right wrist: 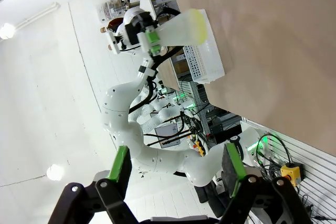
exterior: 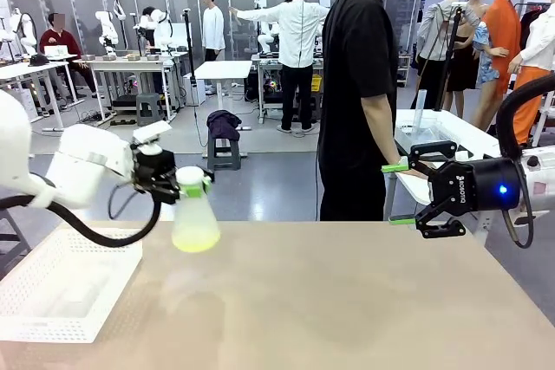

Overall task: Prepare the solutions needed for the experiment.
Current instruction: When the human places the Big flask in the center of the table, pick up the Big flask and place it in the left Organizing basket.

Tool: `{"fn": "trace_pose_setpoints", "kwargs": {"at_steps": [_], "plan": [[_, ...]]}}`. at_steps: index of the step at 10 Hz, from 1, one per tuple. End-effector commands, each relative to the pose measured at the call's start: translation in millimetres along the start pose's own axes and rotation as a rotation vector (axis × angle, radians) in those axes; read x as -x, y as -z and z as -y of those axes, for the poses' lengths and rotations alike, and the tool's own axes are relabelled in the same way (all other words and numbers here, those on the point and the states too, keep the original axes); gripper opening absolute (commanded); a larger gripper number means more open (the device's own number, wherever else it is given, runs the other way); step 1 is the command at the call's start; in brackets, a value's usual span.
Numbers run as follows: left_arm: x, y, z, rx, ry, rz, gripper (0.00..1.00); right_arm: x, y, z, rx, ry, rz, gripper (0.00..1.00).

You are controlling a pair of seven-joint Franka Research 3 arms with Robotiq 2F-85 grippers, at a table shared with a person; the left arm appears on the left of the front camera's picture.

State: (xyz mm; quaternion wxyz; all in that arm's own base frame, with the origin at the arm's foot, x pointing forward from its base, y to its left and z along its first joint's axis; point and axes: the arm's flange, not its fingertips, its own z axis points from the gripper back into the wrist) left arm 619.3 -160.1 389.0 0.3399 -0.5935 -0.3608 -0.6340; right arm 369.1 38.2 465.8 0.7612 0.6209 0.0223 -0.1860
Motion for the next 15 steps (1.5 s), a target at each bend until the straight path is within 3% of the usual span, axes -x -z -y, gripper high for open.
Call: {"fn": "trace_pose_setpoints", "kwargs": {"at_steps": [1, 4, 7, 14, 15], "plan": [[-28, -41, 14, -0.066, -0.006, 0.037, 0.0, 1, 0, -2, -0.014, 0.005, 0.003, 0.87], [-58, -108, 71, -0.199, 0.034, -0.018, 0.0, 1, 0, -2, -0.014, 0.005, 0.003, 0.87], [-57, -167, 129, -0.425, 0.027, -0.083, 0.0, 1, 0, -2, -0.014, 0.005, 0.003, 0.87], [13, -209, 207, -0.598, -0.034, 0.034, 0.0, 1, 0, -2, -0.014, 0.005, 0.003, 0.87], [7, -210, 193, -0.547, -0.043, -0.008, 0.0, 1, 0, -2, -0.014, 0.005, 0.003, 0.87]]}}
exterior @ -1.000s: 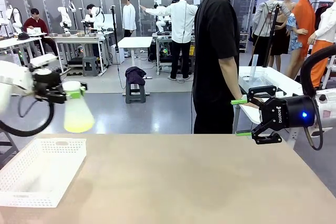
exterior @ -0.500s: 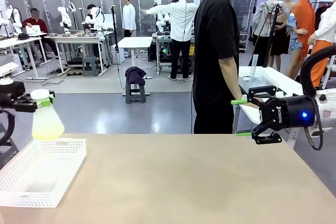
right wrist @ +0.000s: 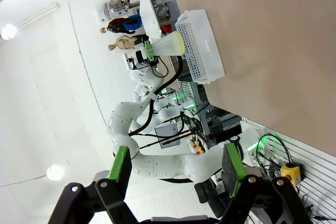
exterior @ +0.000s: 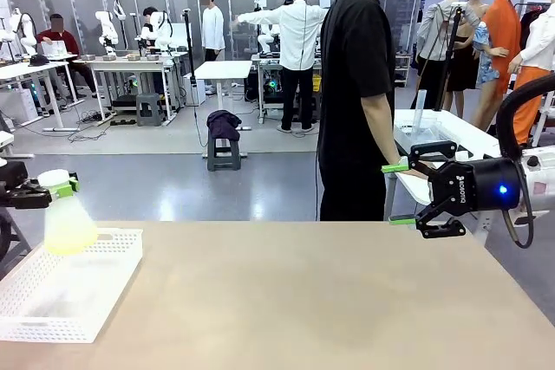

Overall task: Prepare the solutions needed for the experiment.
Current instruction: When the human places the Big flask in the center of the table, pick up the Big flask and place it in the left Organizing basket.

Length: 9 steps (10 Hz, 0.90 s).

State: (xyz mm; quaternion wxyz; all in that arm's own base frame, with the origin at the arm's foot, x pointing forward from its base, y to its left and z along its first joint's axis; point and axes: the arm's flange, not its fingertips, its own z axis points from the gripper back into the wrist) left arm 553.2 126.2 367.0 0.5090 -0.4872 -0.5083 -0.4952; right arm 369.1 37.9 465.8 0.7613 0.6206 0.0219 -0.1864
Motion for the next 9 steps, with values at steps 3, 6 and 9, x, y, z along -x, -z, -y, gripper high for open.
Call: {"fn": "trace_pose_setpoints", "kwargs": {"at_steps": [3, 6, 9], "plan": [[-12, 7, -7, 0.021, 0.018, -0.011, 0.0, 1, 1, -2, -0.014, 0.005, 0.001, 0.87], [0, 8, -5, 0.06, -0.002, 0.007, 0.21, 1, 1, -2, -0.014, 0.005, 0.001, 0.87], [13, 21, -2, 0.121, 0.052, -0.066, 0.21, 1, 1, -2, -0.014, 0.005, 0.001, 0.87]]}}
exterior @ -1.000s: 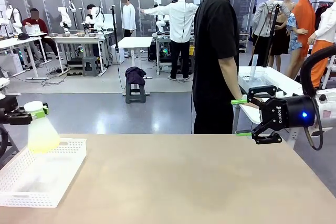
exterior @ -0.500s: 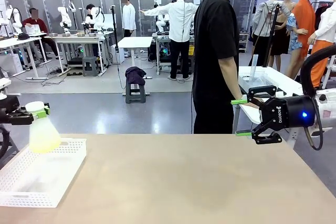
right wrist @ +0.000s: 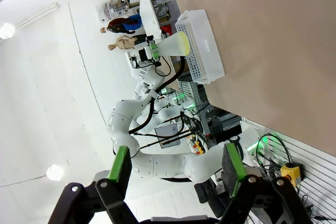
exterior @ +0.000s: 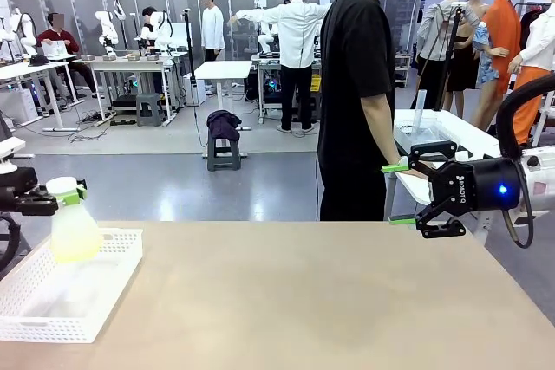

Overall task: Prepare the solutions needed for the experiment.
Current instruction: When the human places the Big flask in the center of the table, pick up the Big flask and place it in the left Organizing basket.

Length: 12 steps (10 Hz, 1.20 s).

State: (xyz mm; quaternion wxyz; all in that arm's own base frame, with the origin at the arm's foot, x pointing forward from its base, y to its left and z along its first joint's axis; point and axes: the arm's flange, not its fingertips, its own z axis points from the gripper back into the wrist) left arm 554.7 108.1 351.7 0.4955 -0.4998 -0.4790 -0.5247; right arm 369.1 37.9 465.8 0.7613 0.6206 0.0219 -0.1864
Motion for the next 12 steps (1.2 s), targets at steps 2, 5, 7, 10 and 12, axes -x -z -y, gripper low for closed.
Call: {"fn": "trace_pose_setpoints", "kwargs": {"at_steps": [2, 5, 7, 10, 12], "plan": [[12, 6, -1, 0.031, 0.046, -0.051, 0.21, 1, 1, -2, -0.014, 0.005, 0.001, 0.87], [39, 7, -6, 0.09, 0.022, -0.033, 0.21, 1, 1, -2, -0.014, 0.005, 0.001, 0.87], [54, 5, -6, 0.108, 0.02, -0.019, 0.21, 1, 1, -2, -0.014, 0.005, 0.001, 0.87], [65, 2, -9, 0.106, 0.007, -0.016, 0.21, 1, 1, -2, -0.014, 0.005, 0.001, 0.87], [70, 0, -13, 0.137, 0.003, -0.005, 0.21, 1, 1, -2, -0.014, 0.005, 0.001, 0.87]]}}
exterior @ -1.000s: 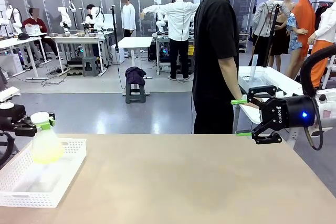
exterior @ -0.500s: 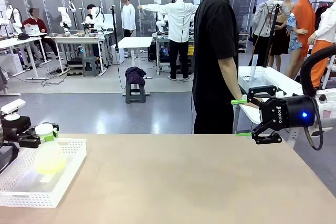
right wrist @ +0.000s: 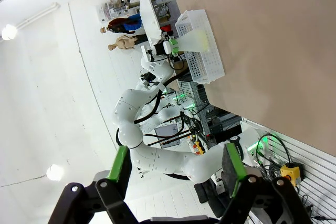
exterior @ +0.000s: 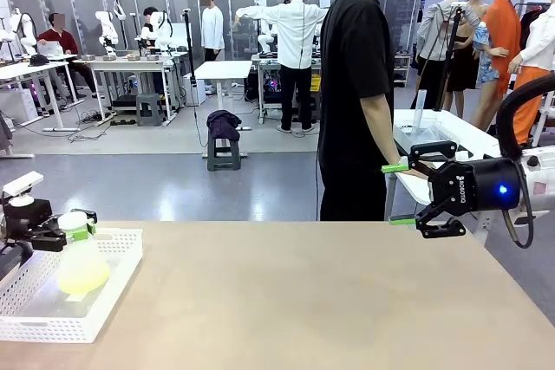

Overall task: Prepare the solutions needed for the experiment.
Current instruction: When the human places the Big flask in the center of the table, pick up the Big flask and place it in the left Organizing basket.

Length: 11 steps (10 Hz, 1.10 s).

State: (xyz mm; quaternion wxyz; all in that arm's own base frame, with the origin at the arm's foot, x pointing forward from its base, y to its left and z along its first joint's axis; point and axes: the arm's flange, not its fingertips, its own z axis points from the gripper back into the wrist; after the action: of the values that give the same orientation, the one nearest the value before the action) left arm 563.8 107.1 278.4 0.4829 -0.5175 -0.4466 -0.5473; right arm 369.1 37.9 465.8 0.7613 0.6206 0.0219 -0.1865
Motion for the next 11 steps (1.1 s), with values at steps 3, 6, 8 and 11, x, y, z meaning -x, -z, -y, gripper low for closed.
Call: {"fn": "trace_pose_setpoints", "kwargs": {"at_steps": [3, 6, 8, 11], "plan": [[-3.6, -4.8, -5.6, 0.095, 0.011, 0.024, 0.41, 1.5, 0.6, -2.0, -0.014, 0.005, 0.001, 0.87], [-2.7, -4.9, -3.8, 0.111, 0.016, 0.009, 0.8, 1.5, 0.6, -2.0, -0.014, 0.005, 0.001, 0.87], [0.1, -8.1, -6.4, 0.089, -0.004, 0.006, 1.0, 1.5, 0.6, -2.0, -0.014, 0.005, 0.001, 0.87], [-0.7, -2.3, -3.2, 0.07, 0.001, 0.0, 1.0, 1.5, 0.6, -2.0, -0.014, 0.005, 0.001, 0.87]]}}
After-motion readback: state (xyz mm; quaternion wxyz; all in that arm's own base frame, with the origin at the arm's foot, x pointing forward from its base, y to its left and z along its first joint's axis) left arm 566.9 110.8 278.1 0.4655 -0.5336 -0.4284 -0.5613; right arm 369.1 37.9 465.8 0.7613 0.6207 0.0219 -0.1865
